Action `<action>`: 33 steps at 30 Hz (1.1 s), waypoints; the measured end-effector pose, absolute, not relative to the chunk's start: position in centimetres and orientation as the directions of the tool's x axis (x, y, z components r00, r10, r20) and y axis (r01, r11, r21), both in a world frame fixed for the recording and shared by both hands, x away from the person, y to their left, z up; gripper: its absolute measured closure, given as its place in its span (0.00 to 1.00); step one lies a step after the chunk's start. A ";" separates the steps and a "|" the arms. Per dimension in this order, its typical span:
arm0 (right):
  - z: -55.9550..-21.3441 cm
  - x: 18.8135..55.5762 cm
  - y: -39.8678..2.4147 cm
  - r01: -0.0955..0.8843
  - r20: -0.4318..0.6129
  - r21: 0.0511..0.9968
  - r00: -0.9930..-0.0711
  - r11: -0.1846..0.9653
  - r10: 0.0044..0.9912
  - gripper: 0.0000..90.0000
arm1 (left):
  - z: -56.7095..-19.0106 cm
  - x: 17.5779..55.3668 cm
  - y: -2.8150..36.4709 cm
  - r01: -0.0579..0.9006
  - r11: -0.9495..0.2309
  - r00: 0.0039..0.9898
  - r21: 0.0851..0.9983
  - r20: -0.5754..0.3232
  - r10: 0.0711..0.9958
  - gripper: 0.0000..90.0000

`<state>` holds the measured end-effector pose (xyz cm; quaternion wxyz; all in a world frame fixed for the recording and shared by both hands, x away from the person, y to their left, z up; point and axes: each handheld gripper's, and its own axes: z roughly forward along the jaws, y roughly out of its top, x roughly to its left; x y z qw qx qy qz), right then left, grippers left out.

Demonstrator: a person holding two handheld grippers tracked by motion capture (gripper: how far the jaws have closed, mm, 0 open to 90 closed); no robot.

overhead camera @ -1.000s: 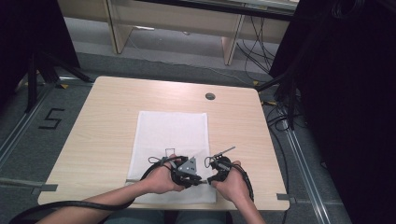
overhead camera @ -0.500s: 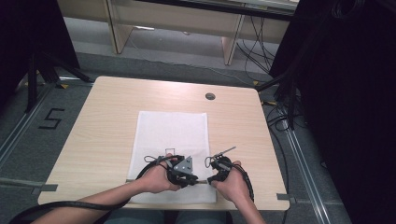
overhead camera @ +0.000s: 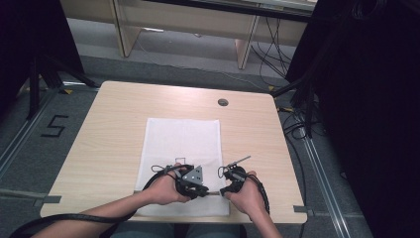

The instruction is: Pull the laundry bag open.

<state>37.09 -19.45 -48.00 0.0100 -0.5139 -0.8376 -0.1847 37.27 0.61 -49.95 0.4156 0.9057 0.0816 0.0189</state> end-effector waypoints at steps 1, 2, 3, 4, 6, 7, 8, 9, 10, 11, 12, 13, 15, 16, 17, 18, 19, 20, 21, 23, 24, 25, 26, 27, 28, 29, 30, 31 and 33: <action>-47.9 37.0 -19.3 0.875 0.219 0.288 -0.455 0.388 0.863 1.00 | -50.0 37.2 0.6 0.141 -0.638 0.985 0.757 -0.041 0.169 0.91; -47.9 37.1 -19.5 0.863 0.203 0.293 -0.476 0.411 0.855 1.00 | -50.0 37.2 0.7 0.136 -0.636 0.985 0.760 -0.035 0.169 0.91; -47.9 37.1 -19.5 0.865 0.203 0.290 -0.475 0.411 0.856 1.00 | -50.0 37.2 0.7 0.134 -0.639 0.986 0.757 -0.034 0.165 0.91; -47.9 37.1 -19.5 0.865 0.203 0.290 -0.475 0.411 0.856 1.00 | -50.0 37.2 0.7 0.134 -0.639 0.986 0.757 -0.034 0.165 0.91; -48.0 37.1 -19.5 0.859 0.202 0.303 -0.481 0.412 0.853 1.00 | -50.0 37.2 0.7 0.141 -0.634 0.985 0.761 -0.042 0.169 0.91; -47.9 37.1 -19.5 0.866 0.210 0.293 -0.471 0.405 0.857 1.00 | -50.0 37.2 0.7 0.141 -0.632 0.984 0.762 -0.040 0.171 0.91; -47.9 37.0 -19.4 0.880 0.226 0.275 -0.450 0.387 0.864 1.00 | -50.0 37.2 0.8 0.141 -0.637 0.984 0.758 -0.039 0.171 0.91; -47.9 37.0 -19.4 0.880 0.226 0.275 -0.450 0.387 0.864 1.00 | -50.0 37.2 0.8 0.141 -0.637 0.984 0.758 -0.039 0.171 0.91; -48.0 37.2 -19.6 0.869 0.211 0.290 -0.468 0.402 0.858 1.00 | -49.9 37.3 0.9 0.124 -0.638 0.987 0.760 -0.028 0.158 0.91; -48.0 37.2 -19.6 0.868 0.210 0.292 -0.469 0.403 0.858 1.00 | -49.9 37.2 1.1 0.137 -0.637 0.985 0.759 -0.037 0.168 0.91; -48.1 37.2 -19.6 0.859 0.208 0.302 -0.481 0.412 0.851 1.00 | -49.9 37.2 1.1 0.137 -0.637 0.985 0.759 -0.037 0.168 0.91; -48.1 37.2 -19.6 0.859 0.208 0.302 -0.481 0.412 0.851 1.00 | -49.9 37.3 1.2 0.146 -0.633 0.984 0.760 -0.046 0.172 0.91; -48.0 37.1 -19.3 0.872 0.186 0.282 -0.460 0.401 0.868 1.00 | -49.8 37.2 1.4 0.148 -0.635 0.984 0.759 -0.045 0.175 0.91; -47.8 37.0 -19.3 0.873 0.192 0.279 -0.459 0.400 0.867 1.00 | -49.8 37.2 1.5 0.142 -0.636 0.985 0.758 -0.042 0.170 0.91; -47.9 37.1 -19.2 0.868 0.177 0.279 -0.466 0.410 0.867 1.00 | -49.8 37.2 1.5 0.148 -0.632 0.983 0.761 -0.045 0.175 0.91; -47.9 37.0 -19.1 0.875 0.177 0.275 -0.454 0.399 0.873 1.00 | -49.8 37.2 1.6 0.140 -0.639 0.985 0.756 -0.039 0.170 0.91; -47.9 37.0 -19.2 0.872 0.178 0.276 -0.459 0.404 0.870 1.00 | -49.8 37.2 1.6 0.144 -0.635 0.984 0.759 -0.044 0.170 0.91; -47.9 37.0 -19.2 0.872 0.178 0.276 -0.459 0.404 0.870 1.00 | -49.8 37.2 1.6 0.144 -0.635 0.984 0.759 -0.044 0.170 0.91; -47.8 37.0 -19.3 0.873 0.190 0.279 -0.459 0.400 0.868 1.00 | -49.8 37.1 1.8 0.150 -0.630 0.984 0.762 -0.051 0.173 0.91; -47.8 37.0 -19.3 0.872 0.190 0.279 -0.461 0.402 0.867 1.00 | -49.7 37.1 1.9 0.150 -0.631 0.983 0.761 -0.048 0.175 0.91; -47.8 37.0 -19.3 0.872 0.190 0.279 -0.461 0.402 0.867 1.00 | -49.7 37.1 1.9 0.150 -0.631 0.983 0.761 -0.048 0.175 0.91; -47.8 37.0 -19.3 0.871 0.189 0.282 -0.461 0.401 0.867 1.00 | -49.7 37.1 1.9 0.142 -0.638 0.984 0.756 -0.041 0.171 0.91; -47.9 37.1 -19.4 0.859 0.189 0.292 -0.483 0.421 0.855 1.00 | -49.6 37.1 2.0 0.141 -0.639 0.985 0.756 -0.040 0.170 0.91; -47.9 37.1 -19.4 0.861 0.188 0.290 -0.479 0.417 0.858 1.00 | -49.6 37.1 2.1 0.146 -0.636 0.984 0.758 -0.045 0.173 0.91; -47.9 37.1 -19.4 0.861 0.188 0.290 -0.479 0.417 0.858 1.00 | -49.6 37.1 2.1 0.146 -0.636 0.984 0.758 -0.045 0.173 0.91; -47.8 37.0 -19.3 0.872 0.190 0.279 -0.461 0.402 0.867 1.00 | -49.6 37.1 2.2 0.149 -0.633 0.983 0.760 -0.045 0.178 0.91; -47.8 37.0 -19.3 0.872 0.190 0.279 -0.461 0.402 0.867 1.00 | -49.6 37.1 2.2 0.149 -0.633 0.983 0.760 -0.045 0.178 0.91; -47.8 37.0 -19.3 0.872 0.189 0.279 -0.460 0.402 0.867 1.00 | -49.5 37.1 2.3 0.147 -0.634 0.984 0.759 -0.044 0.175 0.91; -47.8 37.0 -19.3 0.872 0.190 0.278 -0.460 0.402 0.867 1.00 | -49.5 37.0 2.4 0.157 -0.630 0.982 0.761 -0.054 0.180 0.91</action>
